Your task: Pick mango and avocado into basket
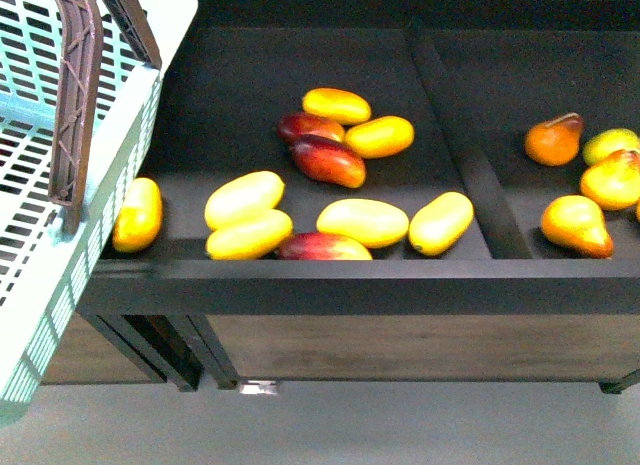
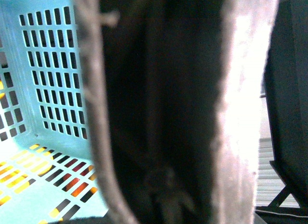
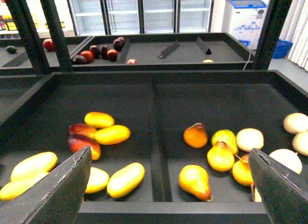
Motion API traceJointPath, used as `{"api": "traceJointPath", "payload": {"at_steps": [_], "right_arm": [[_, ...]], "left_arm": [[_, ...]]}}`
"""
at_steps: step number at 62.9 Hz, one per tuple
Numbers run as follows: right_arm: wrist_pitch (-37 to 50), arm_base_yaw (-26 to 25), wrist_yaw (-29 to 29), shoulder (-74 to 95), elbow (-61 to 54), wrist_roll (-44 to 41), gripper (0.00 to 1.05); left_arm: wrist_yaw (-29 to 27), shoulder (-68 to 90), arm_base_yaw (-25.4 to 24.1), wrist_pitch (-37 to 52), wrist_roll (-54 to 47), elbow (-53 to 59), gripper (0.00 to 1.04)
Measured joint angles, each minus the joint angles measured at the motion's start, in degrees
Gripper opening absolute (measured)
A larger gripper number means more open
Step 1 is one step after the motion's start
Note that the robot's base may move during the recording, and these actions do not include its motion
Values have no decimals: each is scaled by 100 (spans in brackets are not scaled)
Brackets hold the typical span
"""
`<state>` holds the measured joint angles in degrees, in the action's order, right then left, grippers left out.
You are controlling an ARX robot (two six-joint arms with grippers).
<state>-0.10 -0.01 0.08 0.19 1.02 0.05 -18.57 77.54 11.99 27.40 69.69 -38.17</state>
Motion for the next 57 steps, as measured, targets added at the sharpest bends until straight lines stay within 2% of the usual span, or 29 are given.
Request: {"api": "traceJointPath", "payload": {"at_steps": [42,53,57], "right_arm": [[0,-2,-44,4,0,-2,96],[0,-2,-28,2,0,-2,96],[0,-2,-26,4,0,-2,96]], "left_arm": [[-133,-13,-76,0,-98,2,13],[42,0,-20,-208,-146,-52,13],[343,208,17,-356,-664,-247,13]]}}
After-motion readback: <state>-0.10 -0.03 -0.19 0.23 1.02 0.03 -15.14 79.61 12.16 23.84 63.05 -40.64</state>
